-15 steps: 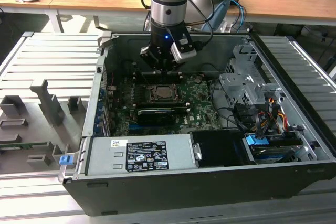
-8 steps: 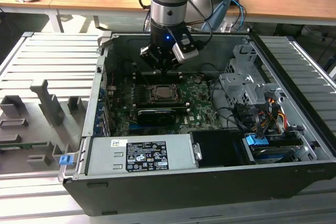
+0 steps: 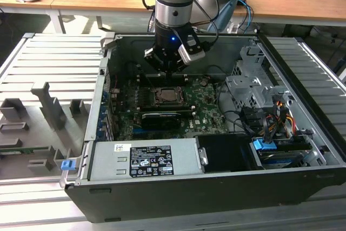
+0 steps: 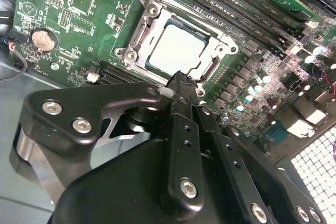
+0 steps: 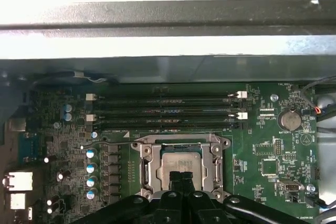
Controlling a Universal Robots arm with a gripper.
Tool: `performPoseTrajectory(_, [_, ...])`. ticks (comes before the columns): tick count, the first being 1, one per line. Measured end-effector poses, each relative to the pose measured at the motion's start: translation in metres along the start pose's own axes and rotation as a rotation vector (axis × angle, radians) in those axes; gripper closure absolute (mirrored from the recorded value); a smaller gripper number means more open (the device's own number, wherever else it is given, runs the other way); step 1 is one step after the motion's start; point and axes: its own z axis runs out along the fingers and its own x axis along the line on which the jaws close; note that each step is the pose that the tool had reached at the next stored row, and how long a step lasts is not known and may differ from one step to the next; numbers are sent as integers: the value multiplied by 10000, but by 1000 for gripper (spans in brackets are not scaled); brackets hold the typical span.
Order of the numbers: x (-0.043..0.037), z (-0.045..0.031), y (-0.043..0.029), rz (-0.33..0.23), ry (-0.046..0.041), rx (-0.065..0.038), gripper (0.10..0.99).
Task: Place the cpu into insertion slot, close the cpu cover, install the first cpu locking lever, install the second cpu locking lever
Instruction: 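Install the first cpu locking lever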
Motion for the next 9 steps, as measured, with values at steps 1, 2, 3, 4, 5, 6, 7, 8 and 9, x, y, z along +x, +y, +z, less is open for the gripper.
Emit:
performPoseTrajectory(1, [0,0,0,-12,1,0,980])
performPoseTrajectory(2, [0,0,0,-29,1,0,980])
performPoseTrajectory(3, [1,0,0,-35,1,-1,980])
performPoseTrajectory(4, [6,1,0,-38,2,-2,980])
performPoseTrajectory(5, [18,1,0,-37,0,-3,980])
performPoseTrajectory(6, [32,1,0,-37,0,-3,980])
performPoseTrajectory(7, [47,0,-1,-37,1,-2,980])
performPoseTrajectory(8, [67,-1,-1,-38,0,-3,980])
performPoseTrajectory(9, [88,0,-1,-38,-2,-6,980])
